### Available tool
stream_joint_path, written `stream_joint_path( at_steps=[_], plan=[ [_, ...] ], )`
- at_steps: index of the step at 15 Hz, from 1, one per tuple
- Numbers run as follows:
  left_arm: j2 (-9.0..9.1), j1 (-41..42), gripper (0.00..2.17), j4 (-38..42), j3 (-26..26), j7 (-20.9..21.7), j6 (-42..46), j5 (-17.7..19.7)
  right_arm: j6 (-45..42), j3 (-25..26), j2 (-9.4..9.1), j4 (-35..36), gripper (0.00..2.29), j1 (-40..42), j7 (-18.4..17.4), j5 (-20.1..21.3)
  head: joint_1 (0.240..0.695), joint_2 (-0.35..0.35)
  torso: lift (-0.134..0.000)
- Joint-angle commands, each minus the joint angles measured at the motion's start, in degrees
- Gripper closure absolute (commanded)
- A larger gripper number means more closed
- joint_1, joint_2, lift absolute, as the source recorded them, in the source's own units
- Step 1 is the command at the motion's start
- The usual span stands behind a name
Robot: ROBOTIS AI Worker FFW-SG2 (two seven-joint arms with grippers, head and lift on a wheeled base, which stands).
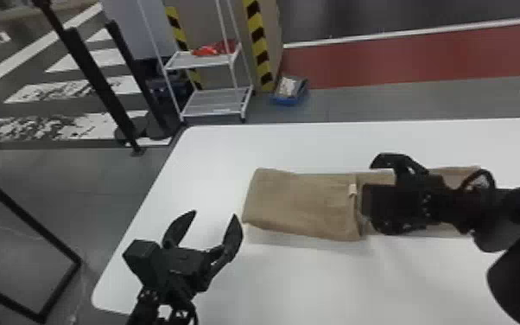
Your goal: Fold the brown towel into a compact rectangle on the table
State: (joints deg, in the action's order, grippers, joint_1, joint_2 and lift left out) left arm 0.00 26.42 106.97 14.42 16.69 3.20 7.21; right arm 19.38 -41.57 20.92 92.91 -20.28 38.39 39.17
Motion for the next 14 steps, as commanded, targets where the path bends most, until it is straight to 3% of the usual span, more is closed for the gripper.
stream_joint_path(
  at_steps=[1,4,6,14],
  plan=[
    [0.15,0.30,0.09,0.17,0.00,-0.08,0.00,0.00,0.27,-2.72,0.09,-1.42,0.12,-2.31,1.87,0.03,0.695,0.315,-0.123],
    [0.15,0.56,0.09,0.26,0.00,-0.25,0.00,0.00,1.67,-4.22,1.94,-1.42,0.13,-3.98,3.54,-0.67,0.695,0.322,-0.123],
    [0.15,0.56,0.09,0.17,0.00,-0.34,0.00,0.00,2.73,-6.06,1.94,-2.21,0.13,-5.12,4.06,-0.76,0.695,0.313,-0.123],
    [0.15,0.65,0.09,0.08,0.00,-0.52,0.18,0.09,2.03,-10.46,-2.63,-8.71,0.13,-8.90,3.45,-1.55,0.695,0.337,-0.123]
  ],
)
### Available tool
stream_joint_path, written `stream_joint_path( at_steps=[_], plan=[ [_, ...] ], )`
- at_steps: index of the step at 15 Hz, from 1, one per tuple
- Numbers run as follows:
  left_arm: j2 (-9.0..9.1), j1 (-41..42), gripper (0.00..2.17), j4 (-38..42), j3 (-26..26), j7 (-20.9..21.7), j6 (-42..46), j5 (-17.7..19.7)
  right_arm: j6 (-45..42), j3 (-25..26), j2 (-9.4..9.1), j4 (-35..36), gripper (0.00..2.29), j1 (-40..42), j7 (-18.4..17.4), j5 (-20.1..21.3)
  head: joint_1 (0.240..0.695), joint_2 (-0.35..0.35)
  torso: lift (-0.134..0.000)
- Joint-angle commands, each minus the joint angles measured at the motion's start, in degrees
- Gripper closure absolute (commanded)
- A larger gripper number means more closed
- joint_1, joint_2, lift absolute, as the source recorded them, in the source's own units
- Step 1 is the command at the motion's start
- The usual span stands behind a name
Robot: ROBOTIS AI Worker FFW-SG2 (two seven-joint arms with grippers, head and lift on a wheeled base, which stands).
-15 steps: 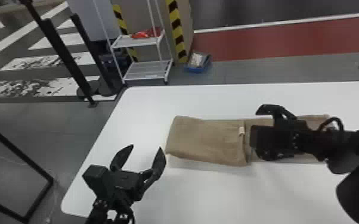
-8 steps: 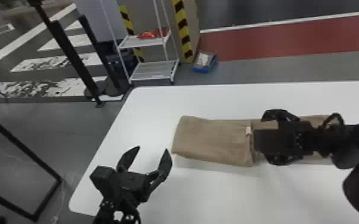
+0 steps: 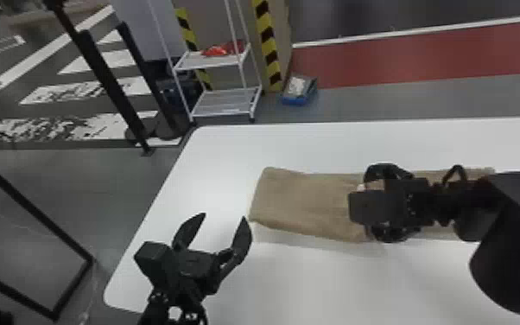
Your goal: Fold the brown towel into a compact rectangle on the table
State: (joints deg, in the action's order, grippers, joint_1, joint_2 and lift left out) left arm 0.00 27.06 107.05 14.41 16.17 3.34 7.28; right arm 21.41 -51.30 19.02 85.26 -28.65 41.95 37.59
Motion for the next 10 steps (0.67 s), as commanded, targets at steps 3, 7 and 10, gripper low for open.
stream_joint_path(
  at_steps=[3,7,10],
  plan=[
    [0.15,0.01,0.09,-0.26,0.01,0.00,0.04,0.10,-0.17,-1.43,-1.88,-2.02,0.21,-1.32,0.24,-0.07,0.695,0.350,-0.123],
    [0.15,0.01,0.09,-0.44,-0.17,0.00,0.04,0.10,0.00,-1.08,-1.97,-2.11,0.32,-1.59,0.68,-1.21,0.695,0.350,-0.123],
    [0.15,0.01,0.09,-0.44,-0.34,0.09,0.04,0.10,-0.17,-0.73,-1.97,-2.38,0.40,-1.67,2.08,-2.26,0.695,0.350,-0.123]
  ],
)
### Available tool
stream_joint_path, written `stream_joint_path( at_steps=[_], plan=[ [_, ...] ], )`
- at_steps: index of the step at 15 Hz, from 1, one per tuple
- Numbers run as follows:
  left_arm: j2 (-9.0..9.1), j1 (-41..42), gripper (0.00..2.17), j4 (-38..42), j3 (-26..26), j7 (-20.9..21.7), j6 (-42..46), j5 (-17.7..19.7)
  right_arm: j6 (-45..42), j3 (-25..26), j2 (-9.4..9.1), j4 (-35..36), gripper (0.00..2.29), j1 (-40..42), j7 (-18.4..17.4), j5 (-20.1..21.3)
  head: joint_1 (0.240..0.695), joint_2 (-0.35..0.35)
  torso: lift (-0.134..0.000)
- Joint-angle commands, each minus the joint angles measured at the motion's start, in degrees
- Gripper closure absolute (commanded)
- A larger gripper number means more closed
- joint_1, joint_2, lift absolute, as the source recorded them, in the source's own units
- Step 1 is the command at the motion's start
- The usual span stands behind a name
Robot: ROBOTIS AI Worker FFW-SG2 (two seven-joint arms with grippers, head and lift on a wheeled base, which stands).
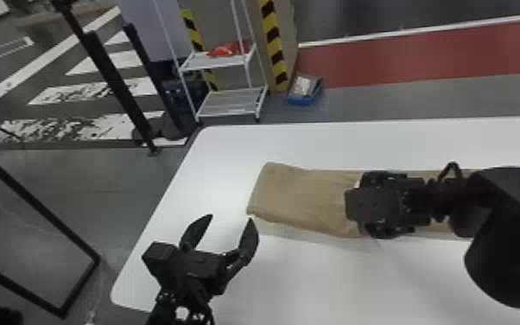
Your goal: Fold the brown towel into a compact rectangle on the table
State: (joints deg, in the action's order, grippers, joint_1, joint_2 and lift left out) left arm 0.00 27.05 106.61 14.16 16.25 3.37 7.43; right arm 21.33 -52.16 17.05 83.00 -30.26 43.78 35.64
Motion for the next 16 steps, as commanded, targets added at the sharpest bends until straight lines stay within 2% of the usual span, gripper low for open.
stream_joint_path(
  at_steps=[1,8,11,13,15,16],
  plan=[
    [0.15,0.02,0.09,0.00,-0.19,0.01,0.01,0.04,-0.10,0.22,-0.08,-0.21,0.43,-0.15,0.96,-0.66,0.695,0.350,-0.123],
    [0.15,0.37,0.09,0.09,-0.27,0.27,-0.16,-0.05,0.25,0.57,-0.79,-0.21,0.48,0.03,1.66,-2.59,0.695,0.350,-0.123],
    [0.15,0.72,0.09,0.44,-0.45,0.53,-0.16,-0.05,0.08,0.92,-1.31,-0.91,0.30,-0.50,1.05,-3.47,0.695,0.350,-0.123],
    [0.15,1.07,0.09,0.97,-0.45,0.53,-0.16,-0.05,-0.45,1.19,-2.46,-2.23,0.29,-1.38,1.84,-4.61,0.695,0.350,-0.123],
    [0.15,1.34,0.09,1.05,-0.45,0.62,-0.16,-0.05,-1.51,3.73,-2.81,-2.40,0.29,-1.20,3.33,-7.42,0.695,0.350,-0.123],
    [0.15,1.43,0.09,1.05,-0.45,0.53,0.01,-0.05,-1.51,3.82,-2.81,-2.40,0.29,-1.47,3.33,-7.51,0.695,0.350,-0.123]
  ],
)
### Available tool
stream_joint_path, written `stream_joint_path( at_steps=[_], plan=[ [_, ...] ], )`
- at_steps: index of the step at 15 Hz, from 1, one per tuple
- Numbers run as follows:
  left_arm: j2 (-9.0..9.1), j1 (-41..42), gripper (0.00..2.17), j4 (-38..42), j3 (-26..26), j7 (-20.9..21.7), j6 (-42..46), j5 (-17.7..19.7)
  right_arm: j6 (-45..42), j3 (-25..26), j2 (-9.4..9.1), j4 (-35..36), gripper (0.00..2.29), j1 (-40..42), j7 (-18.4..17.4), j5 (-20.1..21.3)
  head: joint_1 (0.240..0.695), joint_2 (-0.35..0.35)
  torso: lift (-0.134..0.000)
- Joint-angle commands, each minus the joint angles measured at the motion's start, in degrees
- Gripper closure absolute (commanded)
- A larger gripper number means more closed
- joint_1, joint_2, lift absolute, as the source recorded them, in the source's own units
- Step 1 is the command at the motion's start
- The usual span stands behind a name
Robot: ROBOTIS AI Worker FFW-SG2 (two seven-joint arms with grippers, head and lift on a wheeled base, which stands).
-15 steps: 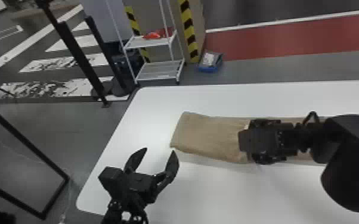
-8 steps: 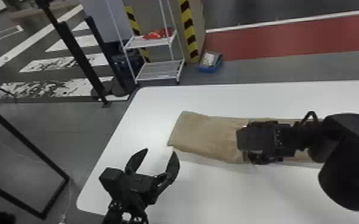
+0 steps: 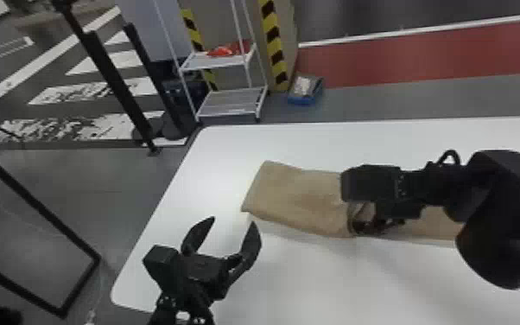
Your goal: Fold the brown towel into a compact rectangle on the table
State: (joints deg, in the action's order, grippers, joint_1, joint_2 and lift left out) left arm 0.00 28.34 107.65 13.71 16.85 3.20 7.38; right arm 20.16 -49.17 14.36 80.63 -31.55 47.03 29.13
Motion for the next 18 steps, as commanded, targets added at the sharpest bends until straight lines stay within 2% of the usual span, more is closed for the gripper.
stream_joint_path(
  at_steps=[1,3,6,8,10,11,13,14,15,18],
  plan=[
    [0.15,0.13,0.09,0.11,0.00,-0.06,0.00,0.00,-0.16,0.83,-0.13,-0.03,0.29,-0.53,-0.01,-0.82,0.695,0.350,-0.123],
    [0.15,0.22,0.09,0.11,0.00,0.03,0.00,0.00,-0.16,0.66,-0.48,-1.00,0.29,-0.71,-0.45,-0.47,0.695,0.350,-0.123],
    [0.15,0.31,0.09,0.28,0.00,0.03,0.00,0.00,-0.69,0.13,-2.41,-3.81,0.36,-1.68,0.08,-0.74,0.695,0.350,-0.123],
    [0.15,0.40,0.09,0.28,-0.26,0.03,0.00,0.00,-0.69,0.66,-3.38,-4.95,0.57,-2.12,2.54,-1.18,0.695,0.350,-0.123],
    [0.15,0.40,0.09,0.28,-0.26,-0.06,0.00,0.09,-0.69,0.92,-3.47,-4.95,0.82,-2.29,3.77,-1.26,0.695,0.350,-0.123],
    [0.15,0.40,0.09,0.28,-0.26,-0.06,0.00,0.09,-0.69,1.01,-3.55,-4.95,1.00,-2.29,4.12,-1.35,0.695,0.350,-0.123],
    [0.15,0.40,0.09,0.28,-0.26,0.03,0.00,0.18,-0.52,1.45,-3.55,-4.69,1.21,-1.94,4.56,-1.53,0.695,0.350,-0.123],
    [0.15,0.22,0.09,0.19,-0.35,0.03,0.00,0.18,-0.52,2.41,-3.47,-4.25,1.23,-1.50,4.65,-1.53,0.695,0.350,-0.123],
    [0.15,0.13,0.09,0.19,-0.44,0.03,0.00,0.18,-0.52,2.76,-3.47,-4.07,1.41,-1.33,4.65,-1.53,0.695,0.350,-0.123],
    [0.15,-0.04,0.09,0.02,-0.70,-0.06,0.00,0.18,-0.69,3.03,-3.29,-3.90,1.41,-0.89,3.86,-1.35,0.695,0.350,-0.123]
  ],
)
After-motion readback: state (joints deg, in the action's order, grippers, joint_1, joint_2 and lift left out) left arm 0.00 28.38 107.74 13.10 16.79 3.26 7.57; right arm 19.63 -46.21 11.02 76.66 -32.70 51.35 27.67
